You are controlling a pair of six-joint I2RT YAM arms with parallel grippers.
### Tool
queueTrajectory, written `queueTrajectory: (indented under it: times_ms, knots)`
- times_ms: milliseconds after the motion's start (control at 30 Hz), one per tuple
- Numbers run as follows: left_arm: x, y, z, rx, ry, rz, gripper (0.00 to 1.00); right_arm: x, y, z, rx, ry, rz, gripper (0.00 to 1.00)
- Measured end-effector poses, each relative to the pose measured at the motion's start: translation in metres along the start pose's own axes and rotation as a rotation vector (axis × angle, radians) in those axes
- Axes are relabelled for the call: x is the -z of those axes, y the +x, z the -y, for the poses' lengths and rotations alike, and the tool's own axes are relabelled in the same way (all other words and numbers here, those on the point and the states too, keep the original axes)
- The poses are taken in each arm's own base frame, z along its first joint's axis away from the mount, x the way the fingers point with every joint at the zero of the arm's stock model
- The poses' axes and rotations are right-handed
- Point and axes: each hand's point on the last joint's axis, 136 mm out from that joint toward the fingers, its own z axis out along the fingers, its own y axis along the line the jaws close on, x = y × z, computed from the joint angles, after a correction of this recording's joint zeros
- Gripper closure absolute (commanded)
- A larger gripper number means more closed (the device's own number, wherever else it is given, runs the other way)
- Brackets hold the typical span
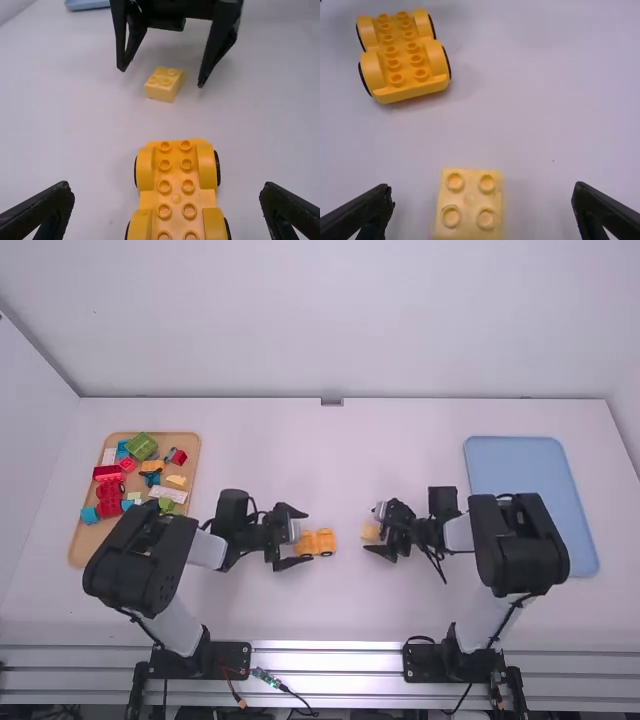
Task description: Assemble lego blocks to make yellow taxi
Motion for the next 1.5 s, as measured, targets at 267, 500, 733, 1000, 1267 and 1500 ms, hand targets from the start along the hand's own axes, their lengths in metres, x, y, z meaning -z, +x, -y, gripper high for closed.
queueTrajectory:
  times_ms: [267,500,733,1000,1267,1500]
  knots:
    - [0.003,0.007,0.009,-0.008,-0.017,-0.012,0.01,0.006,-0.007,0.000,-0.030,-0.073,0.071,0.30]
    - [0.002,0.015,0.014,0.060,0.013,-0.049,0.01,-0.006,-0.005,-0.006,0.006,-0.112,0.069,0.31]
    - [-0.001,0.011,0.004,0.076,0.020,-0.059,0.01,-0.004,0.000,-0.005,-0.012,-0.104,0.057,0.47]
    - [0.000,0.008,-0.001,0.036,-0.003,-0.043,0.01,-0.007,0.002,-0.006,-0.013,-0.107,0.034,0.47]
    - [0.000,0.008,0.000,0.027,-0.008,-0.040,0.01,-0.007,0.005,-0.005,-0.051,-0.100,0.015,0.52]
    - [0.000,0.010,0.002,0.039,-0.001,-0.045,0.01,-0.007,0.007,-0.004,-0.054,-0.094,0.003,0.62]
